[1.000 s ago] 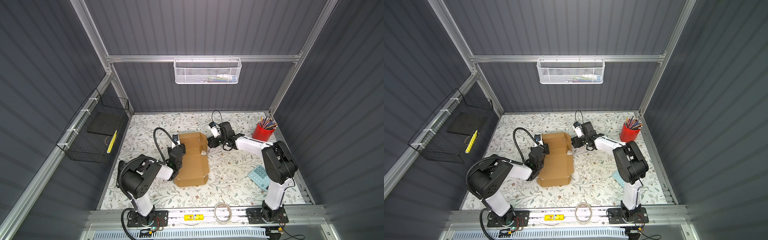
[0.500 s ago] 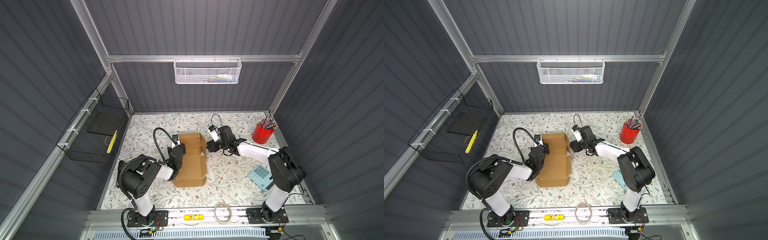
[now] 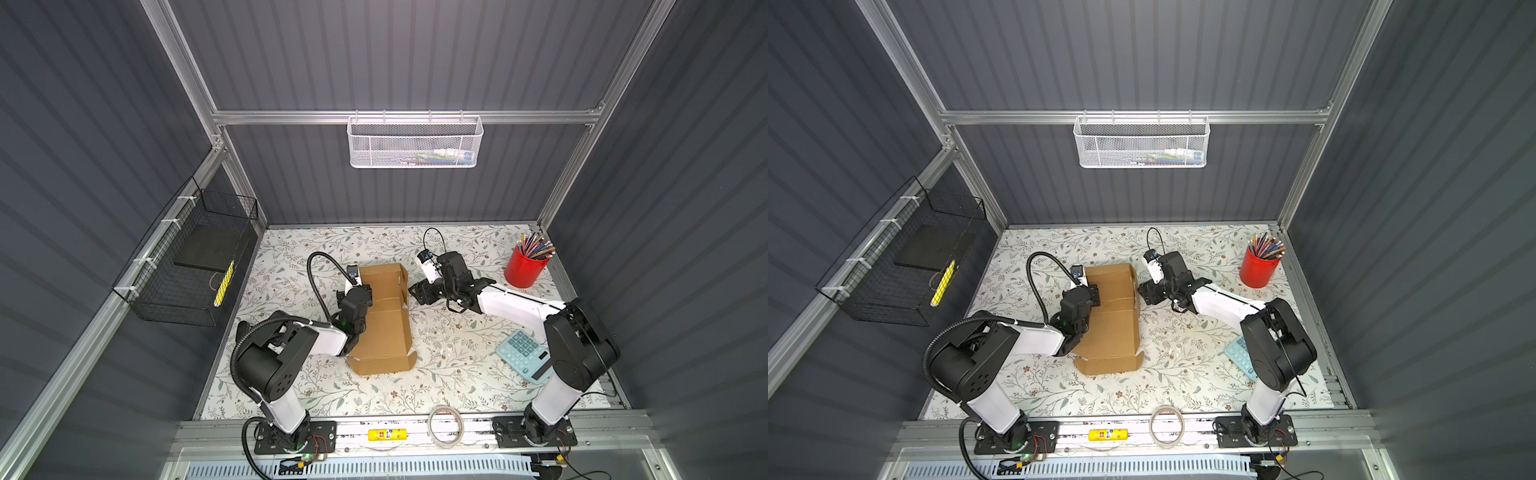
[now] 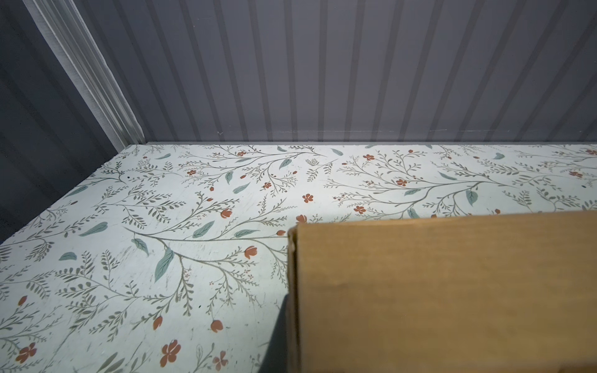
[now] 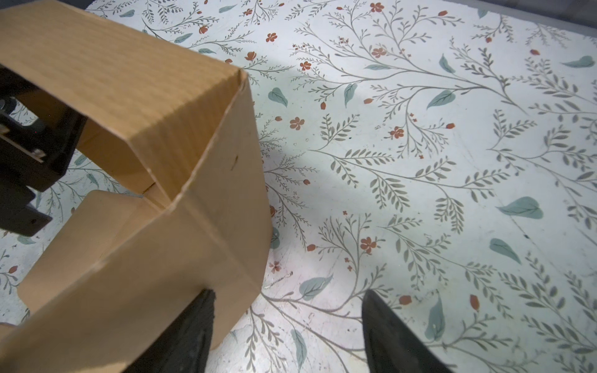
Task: Fold the paper box
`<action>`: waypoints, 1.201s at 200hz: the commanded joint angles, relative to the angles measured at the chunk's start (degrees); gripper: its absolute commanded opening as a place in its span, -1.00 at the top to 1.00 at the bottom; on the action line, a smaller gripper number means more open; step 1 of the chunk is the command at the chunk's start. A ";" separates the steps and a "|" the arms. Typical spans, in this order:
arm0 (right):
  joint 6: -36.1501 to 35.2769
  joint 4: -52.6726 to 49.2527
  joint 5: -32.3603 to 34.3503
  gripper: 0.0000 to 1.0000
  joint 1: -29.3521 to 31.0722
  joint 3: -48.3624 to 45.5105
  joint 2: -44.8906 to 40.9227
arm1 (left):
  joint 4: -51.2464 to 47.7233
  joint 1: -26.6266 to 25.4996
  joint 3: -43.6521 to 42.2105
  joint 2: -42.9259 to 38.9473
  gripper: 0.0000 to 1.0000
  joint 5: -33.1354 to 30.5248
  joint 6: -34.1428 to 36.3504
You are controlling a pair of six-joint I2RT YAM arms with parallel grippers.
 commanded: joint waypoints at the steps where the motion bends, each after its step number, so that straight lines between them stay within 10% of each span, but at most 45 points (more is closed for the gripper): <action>1: -0.11 -0.89 0.57 -0.47 0.32 0.78 -0.20 | -11.01 0.10 1.74 -1.01 1.00 0.86 -1.44; 172: 3.99 -8.23 6.19 -0.43 2.44 -10.17 -14.58 | -13.11 0.91 2.30 -1.48 1.00 -0.37 -1.78; 240: 8.20 -8.28 3.48 0.51 8.40 -10.36 -11.89 | -13.18 1.08 2.39 -1.65 1.00 0.02 -1.44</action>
